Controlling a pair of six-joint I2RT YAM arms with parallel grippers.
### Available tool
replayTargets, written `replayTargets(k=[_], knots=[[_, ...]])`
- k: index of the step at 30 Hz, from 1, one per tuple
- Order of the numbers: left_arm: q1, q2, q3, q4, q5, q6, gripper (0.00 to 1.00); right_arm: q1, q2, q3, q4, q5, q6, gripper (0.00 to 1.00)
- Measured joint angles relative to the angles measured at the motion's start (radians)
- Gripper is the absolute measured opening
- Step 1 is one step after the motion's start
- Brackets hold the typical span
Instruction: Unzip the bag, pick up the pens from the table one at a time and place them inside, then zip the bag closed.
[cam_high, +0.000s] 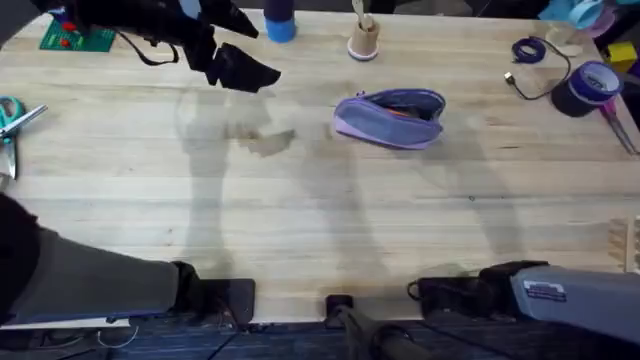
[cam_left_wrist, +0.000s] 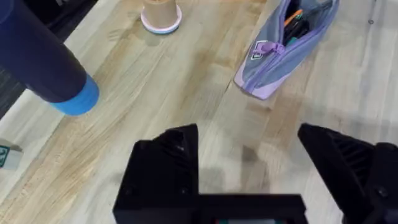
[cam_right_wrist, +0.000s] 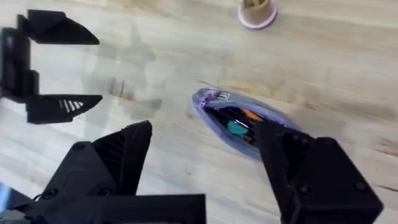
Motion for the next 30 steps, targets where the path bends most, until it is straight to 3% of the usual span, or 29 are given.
replayTargets(k=[9,30], knots=[[0.000,0.000,0.000,-0.018,0.000,0.000,0.993,0.086,0.215,0.000,0.057,0.005,0.075,0.996],[0.000,0.000,0.000,-0.022,0.000,0.000,0.993,0.182,0.453,0.000,0.073,0.161,0.279,0.996]])
